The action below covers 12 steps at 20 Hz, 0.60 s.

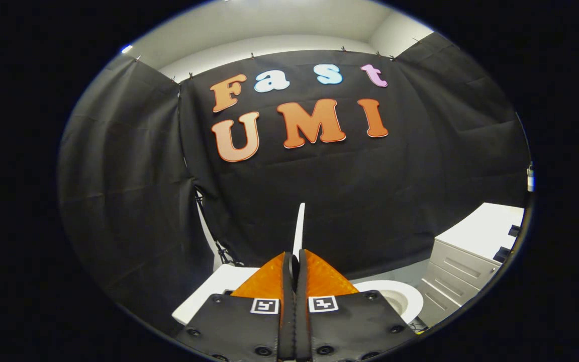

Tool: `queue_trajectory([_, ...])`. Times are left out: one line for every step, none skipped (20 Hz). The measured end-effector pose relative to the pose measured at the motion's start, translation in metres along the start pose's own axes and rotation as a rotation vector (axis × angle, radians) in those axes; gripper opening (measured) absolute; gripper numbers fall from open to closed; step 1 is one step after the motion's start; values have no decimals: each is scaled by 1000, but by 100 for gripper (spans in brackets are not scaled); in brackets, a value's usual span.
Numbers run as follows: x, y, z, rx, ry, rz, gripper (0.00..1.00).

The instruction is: Open the toilet lid.

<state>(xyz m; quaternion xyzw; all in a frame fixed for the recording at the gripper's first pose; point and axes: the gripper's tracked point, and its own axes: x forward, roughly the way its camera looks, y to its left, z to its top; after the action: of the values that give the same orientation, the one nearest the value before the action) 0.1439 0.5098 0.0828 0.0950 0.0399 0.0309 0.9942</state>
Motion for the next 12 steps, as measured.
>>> queue_trajectory([1,12,-1,-8,6,14,8])
queue_trajectory([1,26,-1,-18,7,27,8])
queue_trajectory([0,40,-3,-25,13,46,8])
queue_trajectory([0,52,-5,-35,17,62,8])
queue_trajectory([0,66,-9,-44,23,78,8])
queue_trajectory([0,77,-11,-52,23,86,8])
queue_trajectory([1,87,-13,-57,25,91,8])
queue_trajectory([3,96,-14,-54,29,97,8])
queue_trajectory([4,106,-18,-50,35,111,8])
queue_trajectory([3,115,-21,-44,41,126,8])
queue_trajectory([5,123,-23,-40,45,137,8])
queue_trajectory([5,129,-25,-43,46,145,8])
